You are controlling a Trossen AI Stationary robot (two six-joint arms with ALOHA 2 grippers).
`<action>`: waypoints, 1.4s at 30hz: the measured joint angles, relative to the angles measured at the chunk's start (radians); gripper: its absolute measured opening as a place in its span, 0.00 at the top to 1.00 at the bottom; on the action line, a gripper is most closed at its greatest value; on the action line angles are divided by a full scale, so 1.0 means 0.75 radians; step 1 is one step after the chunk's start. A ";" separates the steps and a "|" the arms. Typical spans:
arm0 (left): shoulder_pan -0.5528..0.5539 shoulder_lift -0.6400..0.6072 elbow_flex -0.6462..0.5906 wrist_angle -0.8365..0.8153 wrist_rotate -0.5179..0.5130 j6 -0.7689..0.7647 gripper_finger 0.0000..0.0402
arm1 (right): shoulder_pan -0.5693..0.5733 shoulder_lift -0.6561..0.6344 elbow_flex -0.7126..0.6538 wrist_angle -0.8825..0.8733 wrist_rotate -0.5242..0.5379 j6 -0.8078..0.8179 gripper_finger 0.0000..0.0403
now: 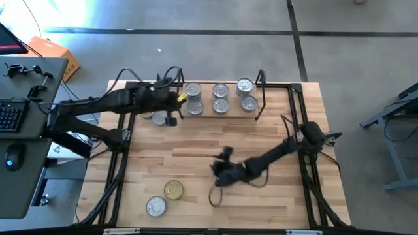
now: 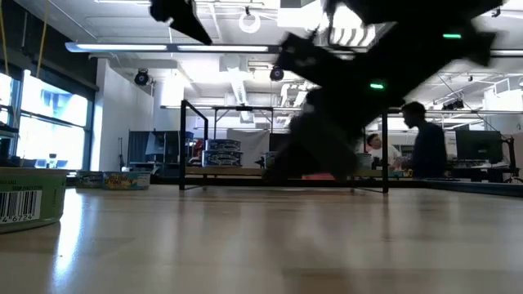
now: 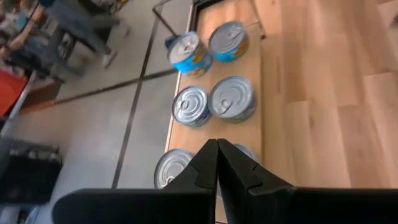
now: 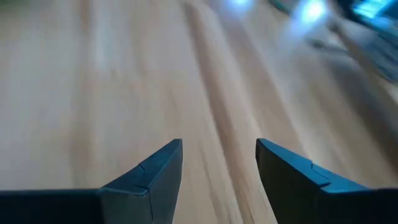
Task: Stack canned seafood by type on shelf
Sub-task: Stack the green tuna can on top of the green tuna can on the shelf
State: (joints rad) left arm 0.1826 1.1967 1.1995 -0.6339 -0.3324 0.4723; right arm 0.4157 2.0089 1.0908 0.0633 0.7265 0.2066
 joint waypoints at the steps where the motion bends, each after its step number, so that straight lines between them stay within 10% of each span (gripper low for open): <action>1: -0.004 -0.027 -0.017 0.004 0.013 0.008 1.00 | -0.042 0.000 0.000 0.086 -0.109 -0.082 0.51; 11: -0.010 -0.180 -0.341 0.288 0.093 0.016 1.00 | -0.355 0.000 0.000 0.429 -0.789 -0.376 0.51; 26: -0.059 -0.177 -0.433 0.418 0.091 -0.176 1.00 | -0.440 -0.002 0.039 0.424 -0.844 -0.430 0.50; 32: -0.366 -0.176 -0.565 0.294 0.093 -0.430 1.00 | -0.373 0.012 0.040 0.483 -0.843 -0.449 0.41; 36: -0.723 -0.174 -0.570 0.022 0.093 -0.954 1.00 | -0.295 0.012 0.040 0.579 -0.899 -0.280 0.37; 42: -1.229 -0.067 -0.651 0.175 0.051 -1.657 1.00 | -0.197 0.012 0.040 0.615 -0.803 -0.203 0.36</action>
State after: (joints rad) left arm -0.7392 1.1460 0.7110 -0.5023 -0.2942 -0.7706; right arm 0.2679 2.0179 1.1206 0.5248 0.1242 0.0546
